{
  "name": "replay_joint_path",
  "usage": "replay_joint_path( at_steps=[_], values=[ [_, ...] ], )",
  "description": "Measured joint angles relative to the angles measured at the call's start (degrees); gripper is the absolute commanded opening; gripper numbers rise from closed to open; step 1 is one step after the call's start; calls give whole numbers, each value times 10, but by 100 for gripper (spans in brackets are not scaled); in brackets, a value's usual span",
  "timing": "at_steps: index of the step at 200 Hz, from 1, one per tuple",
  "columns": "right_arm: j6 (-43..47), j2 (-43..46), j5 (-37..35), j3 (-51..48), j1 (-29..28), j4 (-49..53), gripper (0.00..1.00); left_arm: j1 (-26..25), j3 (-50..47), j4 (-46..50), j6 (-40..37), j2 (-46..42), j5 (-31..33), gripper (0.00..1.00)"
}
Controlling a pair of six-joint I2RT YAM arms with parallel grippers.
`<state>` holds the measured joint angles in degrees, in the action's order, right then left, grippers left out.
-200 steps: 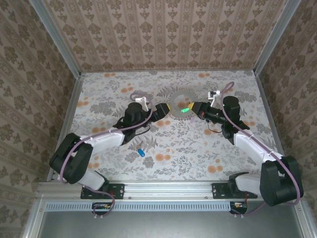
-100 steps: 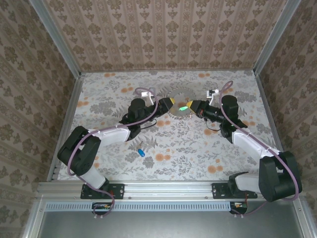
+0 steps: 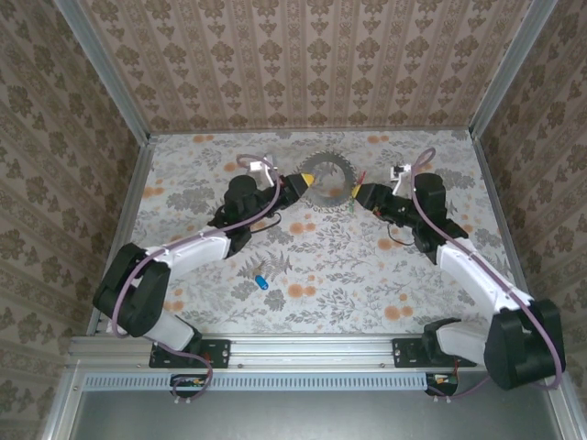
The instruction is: Put the keys on the keyring
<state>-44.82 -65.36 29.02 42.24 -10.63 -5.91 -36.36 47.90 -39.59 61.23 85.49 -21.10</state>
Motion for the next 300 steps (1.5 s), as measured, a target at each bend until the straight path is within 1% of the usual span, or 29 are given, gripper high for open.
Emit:
replay_joint_path(
  at_steps=[24,30,44,59,83,97,116,139,159,178,191,239,254,300],
  values=[
    [87,56,-100,1,1,71,52,23,55,148,-47,-37,3,0],
    [104,67,-118,0,1,77,55,28,68,172,-58,-47,2,0],
    [136,94,-150,-13,2,68,50,41,86,205,-74,-68,-7,0],
    [170,120,-152,-39,2,36,48,54,109,239,-95,-78,-29,0],
    [226,132,-120,-61,0,-5,38,63,173,330,-156,-75,-77,0],
    [266,132,-105,-61,-9,-19,37,64,204,367,-189,-75,-100,0],
    [331,132,-97,-61,-42,-38,37,64,223,379,-212,-75,-132,0],
    [413,135,-93,-69,-96,-72,31,65,227,385,-225,-75,-157,0],
    [473,146,-93,-91,-132,-107,26,65,231,395,-232,-75,-171,0],
    [524,149,-93,-100,-159,-119,26,65,238,404,-238,-75,-180,0],
    [551,149,-93,-101,-175,-123,23,64,243,405,-242,-75,-184,0],
    [602,132,-96,-102,-229,-178,23,64,250,407,-254,-75,-186,0],
    [612,116,-106,-102,-244,-198,25,63,250,408,-256,-75,-186,0],
    [628,68,-150,-102,-260,-238,27,60,251,409,-267,-75,-187,0]
  ],
)
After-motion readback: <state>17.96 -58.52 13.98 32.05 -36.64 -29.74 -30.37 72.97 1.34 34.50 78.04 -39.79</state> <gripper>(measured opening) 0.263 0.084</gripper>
